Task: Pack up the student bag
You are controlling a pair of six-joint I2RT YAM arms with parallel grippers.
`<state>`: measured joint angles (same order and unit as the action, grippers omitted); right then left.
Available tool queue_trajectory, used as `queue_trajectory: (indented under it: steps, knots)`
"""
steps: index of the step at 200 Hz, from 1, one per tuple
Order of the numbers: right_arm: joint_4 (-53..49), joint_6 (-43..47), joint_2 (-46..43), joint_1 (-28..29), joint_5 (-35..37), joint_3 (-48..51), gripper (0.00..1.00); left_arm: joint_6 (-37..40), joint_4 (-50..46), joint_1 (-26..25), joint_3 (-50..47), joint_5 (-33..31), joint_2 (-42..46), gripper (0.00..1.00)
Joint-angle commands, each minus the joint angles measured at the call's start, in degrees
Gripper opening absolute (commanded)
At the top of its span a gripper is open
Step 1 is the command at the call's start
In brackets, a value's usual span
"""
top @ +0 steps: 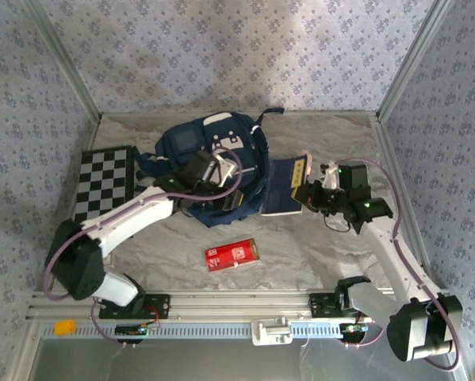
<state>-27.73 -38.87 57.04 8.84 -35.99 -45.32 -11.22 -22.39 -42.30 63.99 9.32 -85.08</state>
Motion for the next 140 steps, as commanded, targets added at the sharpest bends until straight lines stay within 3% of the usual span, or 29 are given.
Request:
queue_trajectory:
  steps: [1,33,78,126,140]
  knots:
    - [-4.95,4.59,-2.98,-3.02,-0.99,1.62,0.00,9.49,-5.08,-2.22,5.18,-1.65,-4.14,0.59]
    - [-8.65,5.73,-4.22,-8.36,-1.90,3.07,0.00,13.30,-5.78,-5.42,9.49,-2.07,-10.63,0.63]
    - [-7.37,5.34,-5.06,-14.03,-4.74,5.40,0.00,14.82,-6.65,-5.53,14.50,-5.19,-17.97,0.64]
    - [-5.35,5.07,-4.77,-15.51,-6.06,5.79,0.00,14.05,-7.40,-5.60,19.09,-14.88,-23.51,0.54]
    - [-5.01,5.03,-4.31,-15.53,-6.49,5.69,0.00,13.79,-8.22,-5.38,20.42,-14.83,-24.83,0.51]
